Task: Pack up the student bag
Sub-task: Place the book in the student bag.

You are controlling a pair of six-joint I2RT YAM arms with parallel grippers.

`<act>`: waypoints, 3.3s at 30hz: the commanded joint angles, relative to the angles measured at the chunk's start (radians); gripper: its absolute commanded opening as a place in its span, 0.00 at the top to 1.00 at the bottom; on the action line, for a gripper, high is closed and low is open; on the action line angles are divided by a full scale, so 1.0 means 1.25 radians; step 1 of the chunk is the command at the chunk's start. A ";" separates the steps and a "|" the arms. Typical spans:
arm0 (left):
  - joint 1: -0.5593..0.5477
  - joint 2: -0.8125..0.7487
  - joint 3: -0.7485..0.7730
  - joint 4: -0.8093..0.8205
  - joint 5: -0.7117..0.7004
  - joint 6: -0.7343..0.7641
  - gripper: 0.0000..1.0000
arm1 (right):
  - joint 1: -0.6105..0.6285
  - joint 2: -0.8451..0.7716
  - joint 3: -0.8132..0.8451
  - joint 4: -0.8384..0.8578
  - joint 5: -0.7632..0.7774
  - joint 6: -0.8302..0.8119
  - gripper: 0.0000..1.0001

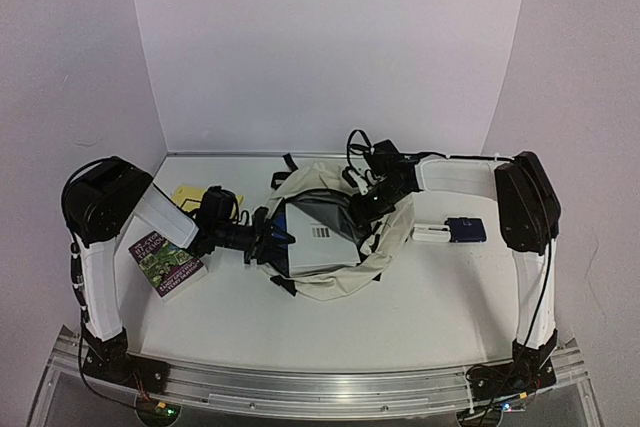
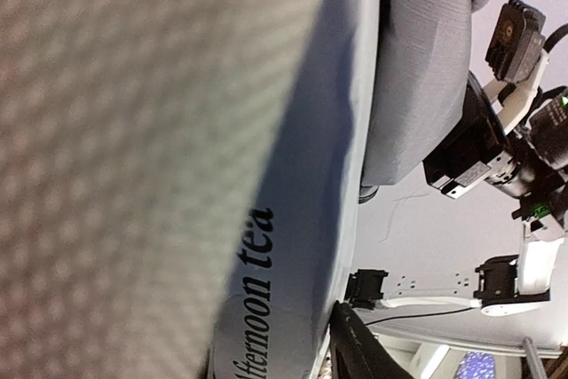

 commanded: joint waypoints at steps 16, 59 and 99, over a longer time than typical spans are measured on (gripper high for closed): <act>-0.032 -0.106 0.052 -0.175 -0.220 0.085 0.39 | 0.072 0.007 -0.022 -0.033 -0.179 0.012 1.00; -0.085 0.041 0.029 0.399 -0.060 -0.080 0.42 | 0.130 0.042 -0.016 -0.028 -0.184 0.015 1.00; -0.330 -0.366 -0.023 -0.428 -0.326 0.347 0.42 | 0.056 -0.207 0.077 -0.025 -0.313 0.049 1.00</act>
